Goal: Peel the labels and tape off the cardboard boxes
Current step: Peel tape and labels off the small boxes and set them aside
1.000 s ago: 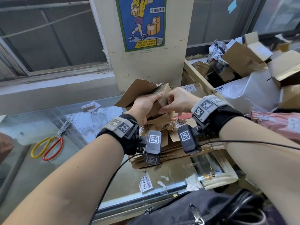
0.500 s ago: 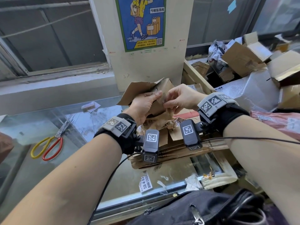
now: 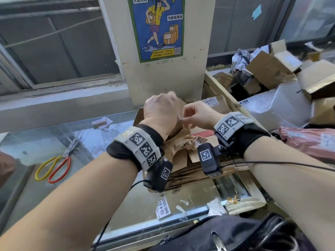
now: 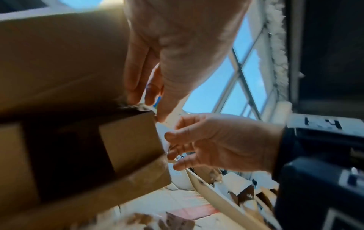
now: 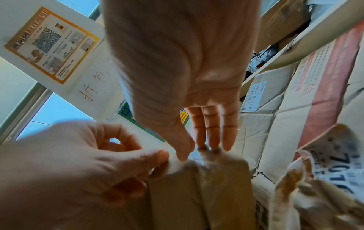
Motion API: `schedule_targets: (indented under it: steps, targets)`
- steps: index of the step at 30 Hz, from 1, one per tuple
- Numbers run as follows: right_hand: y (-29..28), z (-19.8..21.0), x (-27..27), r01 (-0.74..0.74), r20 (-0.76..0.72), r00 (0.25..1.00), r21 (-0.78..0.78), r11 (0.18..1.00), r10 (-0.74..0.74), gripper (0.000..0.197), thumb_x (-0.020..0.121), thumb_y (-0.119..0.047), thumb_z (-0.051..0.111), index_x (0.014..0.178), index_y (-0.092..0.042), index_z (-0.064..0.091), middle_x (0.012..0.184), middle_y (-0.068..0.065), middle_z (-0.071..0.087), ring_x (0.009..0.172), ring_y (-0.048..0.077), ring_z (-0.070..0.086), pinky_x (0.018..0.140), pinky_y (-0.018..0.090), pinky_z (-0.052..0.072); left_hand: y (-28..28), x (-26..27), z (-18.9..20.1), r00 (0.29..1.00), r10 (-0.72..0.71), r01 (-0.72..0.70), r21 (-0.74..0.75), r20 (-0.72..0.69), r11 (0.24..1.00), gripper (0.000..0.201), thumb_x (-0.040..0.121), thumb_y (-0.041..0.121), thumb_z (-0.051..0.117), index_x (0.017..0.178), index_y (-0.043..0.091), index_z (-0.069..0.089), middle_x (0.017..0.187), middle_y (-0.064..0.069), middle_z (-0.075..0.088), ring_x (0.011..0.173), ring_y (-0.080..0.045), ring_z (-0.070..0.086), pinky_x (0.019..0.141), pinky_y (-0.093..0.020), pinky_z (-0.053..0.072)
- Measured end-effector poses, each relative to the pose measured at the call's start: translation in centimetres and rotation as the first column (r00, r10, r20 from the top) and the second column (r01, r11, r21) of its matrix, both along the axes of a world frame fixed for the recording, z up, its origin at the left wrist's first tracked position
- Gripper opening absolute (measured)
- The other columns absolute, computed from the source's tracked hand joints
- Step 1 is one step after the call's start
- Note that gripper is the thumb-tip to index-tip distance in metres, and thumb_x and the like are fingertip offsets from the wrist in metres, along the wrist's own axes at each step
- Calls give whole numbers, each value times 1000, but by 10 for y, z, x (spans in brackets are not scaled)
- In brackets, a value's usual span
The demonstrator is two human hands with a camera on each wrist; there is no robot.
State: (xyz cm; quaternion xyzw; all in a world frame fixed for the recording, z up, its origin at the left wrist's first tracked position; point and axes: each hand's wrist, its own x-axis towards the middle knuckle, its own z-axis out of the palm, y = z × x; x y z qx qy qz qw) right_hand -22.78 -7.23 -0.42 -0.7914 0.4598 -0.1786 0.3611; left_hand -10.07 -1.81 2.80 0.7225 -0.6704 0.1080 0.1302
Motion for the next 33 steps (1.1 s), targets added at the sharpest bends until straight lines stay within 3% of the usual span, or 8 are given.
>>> schedule_targets:
  steps: [3,6,10,12,14,18,22,33]
  targets:
    - [-3,2,9,61,29,998,-115,991,-58,12,83,-8,66,81,3,63,81,18,69,78,33,66,80,46,55,1,-7,5,972,-157,165,-32,173,986,19,94,11,50,112,10,54,112,-11,60,103,-30,59,76,-33,40]
    - [-6,11,12,118,36,993,-260,958,-112,11,82,-10,65,79,-1,60,83,12,63,84,31,58,80,41,50,-9,9,14,971,-155,159,-8,183,987,36,91,30,55,124,14,54,126,-11,48,119,-29,44,100,-39,36]
    - [-7,22,12,90,74,995,-495,864,-61,17,88,-16,62,79,-3,57,86,7,52,80,20,48,73,29,38,-22,34,34,984,14,33,263,-176,964,81,79,70,57,138,17,42,136,-11,47,121,-28,45,96,-40,39]
    - [-8,30,13,75,111,994,-565,822,-14,16,89,-12,61,77,-2,56,85,6,50,76,17,46,66,22,35,-27,43,40,933,51,76,333,-356,940,87,77,70,60,140,15,37,134,-8,52,107,-20,49,85,-32,40]
    - [-8,39,11,17,108,993,-576,817,56,14,87,-7,62,76,-3,56,86,4,51,76,15,47,65,16,35,-31,51,40,852,66,121,318,-519,940,97,73,61,71,146,16,26,143,-7,46,114,-18,48,94,-33,42]
    - [-9,42,3,-98,48,989,-478,873,137,17,84,-6,67,71,-4,56,86,6,59,75,15,52,67,21,42,-34,54,31,763,50,159,262,-645,952,136,60,46,87,153,25,-9,160,-6,14,142,-24,26,112,-37,31]
    - [-7,20,-4,-52,66,995,-247,968,71,28,80,1,65,59,-12,51,82,17,67,65,15,53,63,31,46,-31,43,-2,735,106,232,395,-670,889,100,64,42,87,145,16,35,125,0,55,103,-15,54,70,-23,47]
    - [-11,0,-21,42,413,897,268,962,-155,34,83,15,56,58,-6,45,76,10,61,56,10,57,51,24,47,-30,31,-43,501,104,257,262,-859,930,92,63,21,90,138,19,37,115,2,55,108,-12,54,95,-26,47]
